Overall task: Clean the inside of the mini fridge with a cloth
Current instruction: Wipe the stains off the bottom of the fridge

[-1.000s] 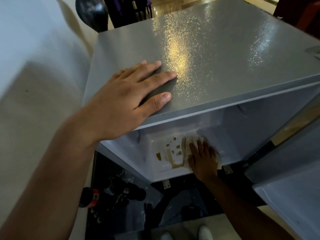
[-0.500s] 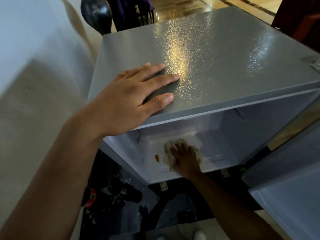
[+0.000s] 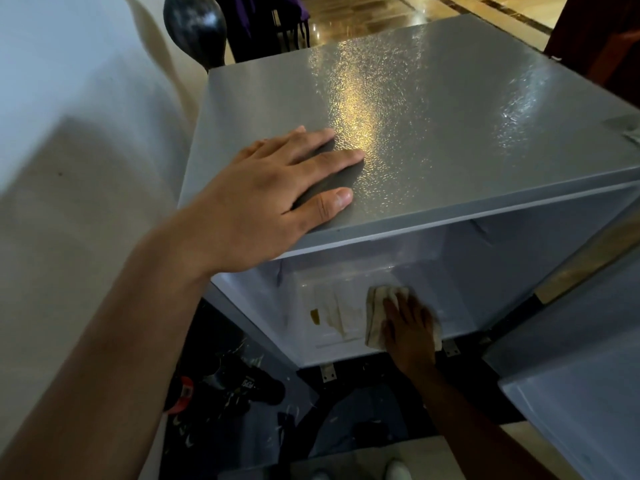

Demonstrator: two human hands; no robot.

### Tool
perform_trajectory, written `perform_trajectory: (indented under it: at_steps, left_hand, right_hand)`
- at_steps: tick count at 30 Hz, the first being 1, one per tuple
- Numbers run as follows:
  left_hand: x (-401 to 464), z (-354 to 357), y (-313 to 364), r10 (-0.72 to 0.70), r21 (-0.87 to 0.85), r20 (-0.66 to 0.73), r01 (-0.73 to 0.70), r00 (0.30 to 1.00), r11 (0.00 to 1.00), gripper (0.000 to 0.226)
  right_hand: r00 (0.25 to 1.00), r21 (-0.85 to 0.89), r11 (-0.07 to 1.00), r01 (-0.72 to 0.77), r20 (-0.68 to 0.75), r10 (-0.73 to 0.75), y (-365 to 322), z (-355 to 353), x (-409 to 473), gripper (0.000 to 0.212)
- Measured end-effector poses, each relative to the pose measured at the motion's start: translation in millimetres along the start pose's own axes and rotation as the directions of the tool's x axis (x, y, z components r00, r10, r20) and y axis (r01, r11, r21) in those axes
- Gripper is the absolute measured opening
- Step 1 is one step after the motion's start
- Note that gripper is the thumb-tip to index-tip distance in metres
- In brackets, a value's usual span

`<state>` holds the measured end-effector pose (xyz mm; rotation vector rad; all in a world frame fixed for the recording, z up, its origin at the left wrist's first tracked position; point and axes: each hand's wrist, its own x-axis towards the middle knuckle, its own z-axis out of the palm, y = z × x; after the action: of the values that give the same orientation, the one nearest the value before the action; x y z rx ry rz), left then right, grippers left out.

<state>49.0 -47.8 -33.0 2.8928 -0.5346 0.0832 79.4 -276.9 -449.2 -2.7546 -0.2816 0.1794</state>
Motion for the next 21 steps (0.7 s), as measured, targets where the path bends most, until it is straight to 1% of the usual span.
perform_trajectory:
  at_steps: [3, 7, 9, 11, 14, 16, 19, 21]
  left_hand:
    - [-0.6, 1.0, 1.0, -0.005, 0.005, 0.005, 0.005, 1.000, 1.000, 0.056]
    - [-0.1, 0.0, 1.2, -0.015, 0.008, 0.008, 0.015, 1.000, 1.000, 0.054]
    - [-0.1, -1.3, 0.3, -0.017, 0.009, 0.001, 0.017, 1.000, 1.000, 0.054]
    - [-0.7, -1.2, 0.6, -0.015, 0.001, -0.004, 0.015, 1.000, 1.000, 0.053]
    - [-0.6, -0.3, 0.6, -0.016, -0.014, -0.008, 0.016, 1.000, 1.000, 0.054]
    - [-0.3, -0.7, -0.3, -0.014, -0.020, -0.006, 0.014, 1.000, 1.000, 0.055]
    - [-0.2, -0.5, -1.0, -0.010, -0.024, -0.010, 0.009, 1.000, 1.000, 0.055]
    - [-0.3, 0.0, -0.3, -0.005, -0.028, -0.017, 0.005, 1.000, 1.000, 0.056]
  right_hand:
    - [0.998, -0.072, 0.997, -0.021, 0.055, 0.025, -12.9, -1.1, 31.9, 0.057]
    - [0.992, -0.129, 0.991, 0.045, 0.124, -0.029, -38.7, -6.4, 66.7, 0.054]
    - [0.995, -0.147, 0.987, 0.057, 0.091, -0.044, -52.3, -2.6, 73.3, 0.054]
    - [0.995, -0.129, 0.990, 0.056, 0.094, -0.044, -65.1, 5.8, 69.0, 0.055]
    - [0.983, -0.124, 0.982, 0.143, 0.136, -0.126, -79.8, 20.3, 50.6, 0.054]
    - [0.975, -0.114, 0.975, 0.190, 0.138, -0.174, -81.8, 27.3, 37.4, 0.056]
    - [0.961, -0.069, 0.967, 0.245, 0.147, -0.233, -65.8, 29.5, 12.6, 0.054]
    - [0.953, 0.001, 0.957, 0.290, 0.091, -0.289, -46.2, 30.9, -7.4, 0.051]
